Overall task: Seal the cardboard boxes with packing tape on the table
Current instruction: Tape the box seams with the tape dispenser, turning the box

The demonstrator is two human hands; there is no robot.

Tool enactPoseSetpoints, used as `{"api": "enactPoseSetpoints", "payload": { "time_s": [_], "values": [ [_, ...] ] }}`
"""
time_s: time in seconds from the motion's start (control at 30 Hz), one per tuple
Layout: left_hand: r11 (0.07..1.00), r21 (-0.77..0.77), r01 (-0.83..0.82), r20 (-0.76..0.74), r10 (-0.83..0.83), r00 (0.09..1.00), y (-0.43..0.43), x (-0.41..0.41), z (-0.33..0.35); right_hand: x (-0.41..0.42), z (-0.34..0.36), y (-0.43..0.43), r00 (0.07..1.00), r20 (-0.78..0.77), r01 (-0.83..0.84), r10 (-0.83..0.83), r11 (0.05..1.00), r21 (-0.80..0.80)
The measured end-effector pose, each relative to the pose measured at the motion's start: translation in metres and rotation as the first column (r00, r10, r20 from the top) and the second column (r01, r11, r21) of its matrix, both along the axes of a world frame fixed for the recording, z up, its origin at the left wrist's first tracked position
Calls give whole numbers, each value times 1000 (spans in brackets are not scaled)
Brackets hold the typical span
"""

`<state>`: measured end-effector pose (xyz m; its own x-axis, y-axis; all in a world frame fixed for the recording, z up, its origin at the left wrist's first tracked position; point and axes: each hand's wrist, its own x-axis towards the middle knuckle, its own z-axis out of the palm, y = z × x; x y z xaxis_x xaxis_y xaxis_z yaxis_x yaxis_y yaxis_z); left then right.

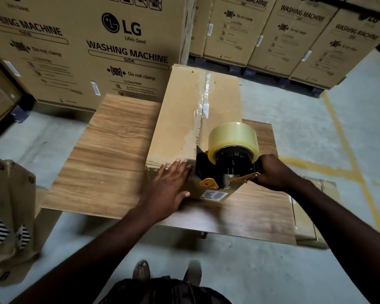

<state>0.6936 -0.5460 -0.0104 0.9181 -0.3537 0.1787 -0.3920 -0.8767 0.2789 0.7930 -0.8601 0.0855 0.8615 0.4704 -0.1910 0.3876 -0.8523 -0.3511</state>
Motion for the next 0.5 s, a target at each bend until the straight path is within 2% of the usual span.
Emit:
{"api": "enactPoseSetpoints", "payload": {
  "time_s": [0.2, 0.5],
  "values": [
    [998, -63, -12, -13, 11, 1000, 6, 1, -1, -10, -18, -11, 992, -70, 118, -106, 972, 203],
    [994, -93, -53, 3, 54, 999, 3, 1, -2, -19, -5, -77, 970, -100, 238, -222, 951, 196]
  ]
}}
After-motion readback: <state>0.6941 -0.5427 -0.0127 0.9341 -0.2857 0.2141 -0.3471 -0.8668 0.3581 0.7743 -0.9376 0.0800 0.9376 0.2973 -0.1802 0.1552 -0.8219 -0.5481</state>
